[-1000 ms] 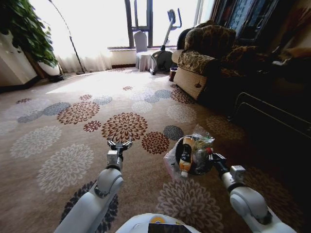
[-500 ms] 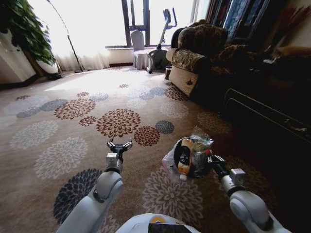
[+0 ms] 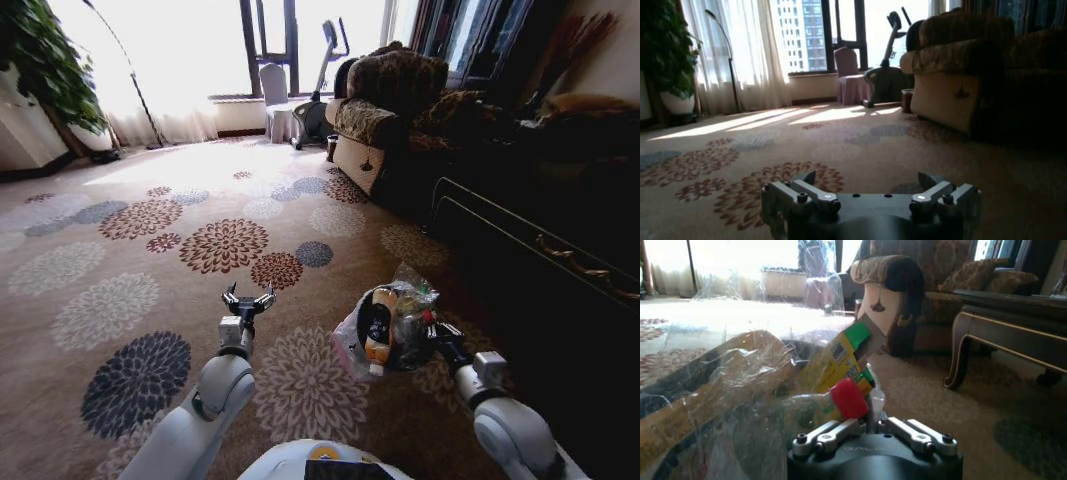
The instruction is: Pick up the trash from the ground and place it into the trash bin.
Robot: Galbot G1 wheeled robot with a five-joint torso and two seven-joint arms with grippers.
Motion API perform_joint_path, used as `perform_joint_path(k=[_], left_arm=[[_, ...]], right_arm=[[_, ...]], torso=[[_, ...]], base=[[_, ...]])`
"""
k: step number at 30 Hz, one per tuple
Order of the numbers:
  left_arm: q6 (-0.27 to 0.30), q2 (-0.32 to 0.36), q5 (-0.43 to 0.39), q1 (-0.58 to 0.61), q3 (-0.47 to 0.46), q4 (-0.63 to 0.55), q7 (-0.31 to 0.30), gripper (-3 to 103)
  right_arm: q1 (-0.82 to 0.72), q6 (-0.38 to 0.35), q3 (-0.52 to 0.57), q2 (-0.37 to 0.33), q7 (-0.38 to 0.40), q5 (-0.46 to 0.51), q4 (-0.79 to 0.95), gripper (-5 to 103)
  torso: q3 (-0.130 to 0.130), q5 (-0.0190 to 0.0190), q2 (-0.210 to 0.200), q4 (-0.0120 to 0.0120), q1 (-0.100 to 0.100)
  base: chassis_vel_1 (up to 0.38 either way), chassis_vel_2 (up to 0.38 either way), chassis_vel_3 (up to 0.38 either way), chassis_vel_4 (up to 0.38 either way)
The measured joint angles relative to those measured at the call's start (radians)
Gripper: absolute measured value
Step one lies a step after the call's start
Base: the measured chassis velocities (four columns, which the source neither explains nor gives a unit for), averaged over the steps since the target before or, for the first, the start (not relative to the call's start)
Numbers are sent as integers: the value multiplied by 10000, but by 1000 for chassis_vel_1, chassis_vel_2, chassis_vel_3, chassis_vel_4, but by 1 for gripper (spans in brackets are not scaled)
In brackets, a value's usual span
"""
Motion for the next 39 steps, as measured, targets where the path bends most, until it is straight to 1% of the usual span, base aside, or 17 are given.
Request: perform_joint_path(k=[2,4,6,9,11,12,13,15,17,18,19,24,25,29,33,39], left_arm=[[4,0,-4,0,2,0,1,100],[5,1,-4,-1,3,0,2,100],[6,1,-5,-1,5,0,3,100],[8,2,-8,-1,7,0,5,100],[10,0,-9,-1,9,0,8,100],[10,1,-9,-3,10,0,11,100],[10,1,-9,-3,10,0,11,100],[10,1,-9,-6,11,0,15,100],[10,3,-10,-7,10,0,14,100],[10,5,-10,-7,9,1,14,100],[11,6,-9,-7,8,1,13,100],[11,7,-9,-7,6,3,10,100],[11,6,-9,-6,6,3,11,100],[10,5,-10,-7,7,5,11,100],[10,5,-9,-7,6,9,10,100],[11,5,-10,-7,6,13,9,100]], right_arm=[[1,0,0,0,-1,0,0,2],[1,0,0,1,-1,0,1,2],[2,1,0,1,0,0,1,2],[3,0,0,1,-1,1,1,2],[6,1,0,0,-1,1,1,2],[7,1,1,0,0,1,1,2],[7,1,1,0,0,1,1,2],[6,1,2,0,6,0,0,2],[8,1,1,0,6,0,1,2],[10,1,-2,0,1,2,1,2],[10,1,-2,0,1,2,1,2],[12,1,-5,0,-3,7,1,2],[12,1,-5,-1,-2,6,1,2],[12,0,-4,-1,1,7,1,2],[13,1,-5,-1,0,9,1,2],[13,0,-3,-1,0,10,0,2]], torso=[[1,-12,-2,0,0],[0,0,-1,-3,0],[0,1,-1,-3,0],[0,-7,-1,1,0],[-1,3,-1,1,0],[0,7,0,-5,0],[0,7,0,-5,0],[0,-4,-1,-10,0],[1,-6,-1,-8,1],[1,-10,-2,0,0],[1,-11,-2,2,0],[0,-5,-2,3,0],[0,-4,-2,-2,0],[0,0,-2,-7,0],[0,-4,-2,0,0],[0,-3,-1,-3,0]], base=[[-91,-280,184,378],[-94,-268,195,374],[-95,-277,197,385],[-107,-270,234,354],[-122,-195,202,260],[-110,-161,111,139],[-110,-161,111,139],[-43,-52,15,18],[-43,-12,-7,-58],[31,45,-17,-78],[31,56,-17,-78],[28,32,-9,-26],[0,0,0,0],[0,0,0,0],[0,0,0,0],[0,0,0,0]])
